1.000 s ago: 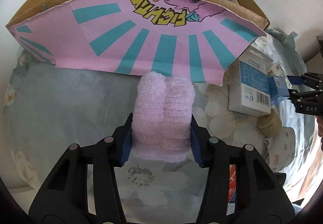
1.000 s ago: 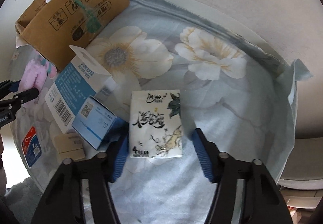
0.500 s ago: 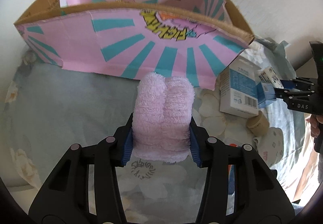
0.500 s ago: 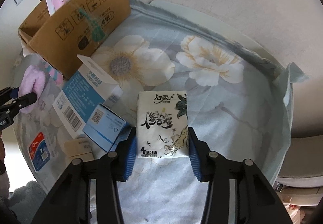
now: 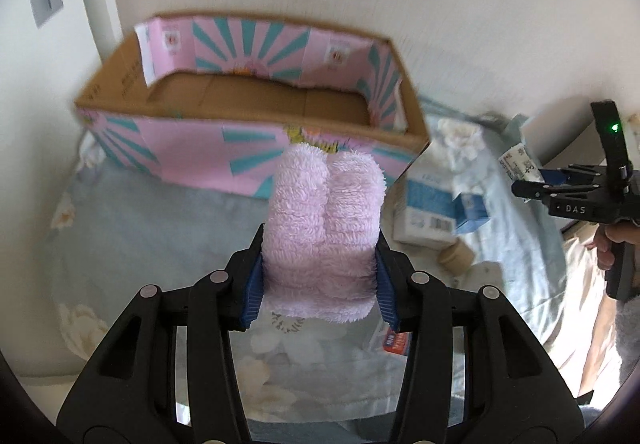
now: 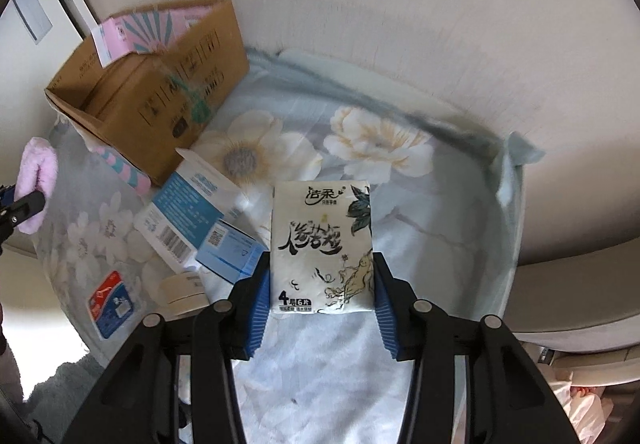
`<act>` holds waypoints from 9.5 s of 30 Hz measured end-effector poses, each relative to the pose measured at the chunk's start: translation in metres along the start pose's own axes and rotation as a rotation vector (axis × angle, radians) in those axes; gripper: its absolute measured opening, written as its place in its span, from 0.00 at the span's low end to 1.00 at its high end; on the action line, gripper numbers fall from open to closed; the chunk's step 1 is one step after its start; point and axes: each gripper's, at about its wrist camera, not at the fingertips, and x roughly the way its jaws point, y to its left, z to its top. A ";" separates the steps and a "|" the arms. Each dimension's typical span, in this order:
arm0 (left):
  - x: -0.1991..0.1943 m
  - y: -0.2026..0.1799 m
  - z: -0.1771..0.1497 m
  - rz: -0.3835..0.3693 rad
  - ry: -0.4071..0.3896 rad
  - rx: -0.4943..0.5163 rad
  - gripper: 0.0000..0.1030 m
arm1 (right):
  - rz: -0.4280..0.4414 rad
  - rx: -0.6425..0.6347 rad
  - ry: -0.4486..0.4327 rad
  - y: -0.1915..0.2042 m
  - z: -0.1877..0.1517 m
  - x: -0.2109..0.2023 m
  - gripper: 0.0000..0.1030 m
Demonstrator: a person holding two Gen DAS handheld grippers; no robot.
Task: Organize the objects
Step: 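Carry both items over the box and open both tools to drop them, then withdraw both tools from the box back toward the remaining items, then grasp the red-blue floss case with the left tool while the right tool grasps the patterned pouch, then carry both items over the box and open both tools to release them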
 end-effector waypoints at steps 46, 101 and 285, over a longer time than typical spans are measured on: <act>0.021 0.132 0.171 -0.016 -0.032 0.165 0.41 | 0.095 0.259 -0.189 0.165 0.196 -0.009 0.41; 0.007 0.135 0.174 0.072 -0.044 0.230 1.00 | 0.023 0.292 -0.205 0.152 0.201 0.003 0.99; 0.052 0.109 0.207 -0.035 0.010 0.366 0.52 | -0.338 0.838 -0.231 -0.025 0.206 -0.020 0.47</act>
